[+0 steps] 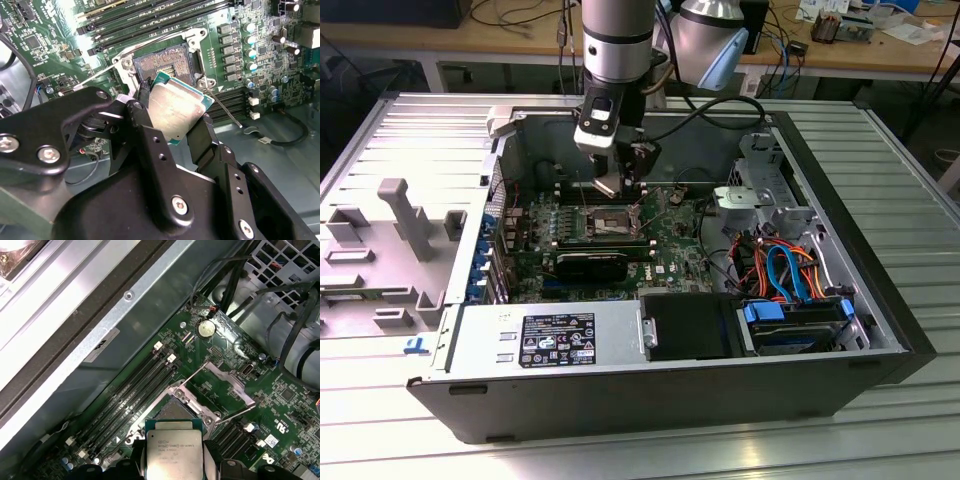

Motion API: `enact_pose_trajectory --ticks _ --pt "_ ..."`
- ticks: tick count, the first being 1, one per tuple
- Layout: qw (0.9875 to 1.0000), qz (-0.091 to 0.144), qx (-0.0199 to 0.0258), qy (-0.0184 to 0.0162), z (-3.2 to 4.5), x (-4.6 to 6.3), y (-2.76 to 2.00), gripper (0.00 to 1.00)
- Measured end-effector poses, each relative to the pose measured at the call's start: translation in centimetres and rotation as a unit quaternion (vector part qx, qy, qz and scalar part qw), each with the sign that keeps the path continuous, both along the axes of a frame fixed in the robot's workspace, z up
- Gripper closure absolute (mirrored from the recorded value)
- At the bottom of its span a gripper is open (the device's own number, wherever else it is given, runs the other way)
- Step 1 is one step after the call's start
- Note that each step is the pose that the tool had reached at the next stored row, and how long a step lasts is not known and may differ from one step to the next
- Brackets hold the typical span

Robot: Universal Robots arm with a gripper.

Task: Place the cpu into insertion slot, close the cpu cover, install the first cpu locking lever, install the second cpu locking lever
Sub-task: 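Place the cpu into insertion slot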

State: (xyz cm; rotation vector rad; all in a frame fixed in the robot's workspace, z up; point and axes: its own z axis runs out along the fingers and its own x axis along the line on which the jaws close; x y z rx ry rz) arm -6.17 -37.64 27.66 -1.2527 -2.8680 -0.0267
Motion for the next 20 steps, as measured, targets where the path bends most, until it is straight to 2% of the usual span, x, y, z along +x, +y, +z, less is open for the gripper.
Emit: enact_pose_trajectory --ticks 11,20 --pt "0.9995 -0.033 0.0000 0.0000 -0.01 0.00 0.00 0.45" --pt "0.9976 -0.069 0.0000 0.0000 -0.07 0.00 0.00 0.45"
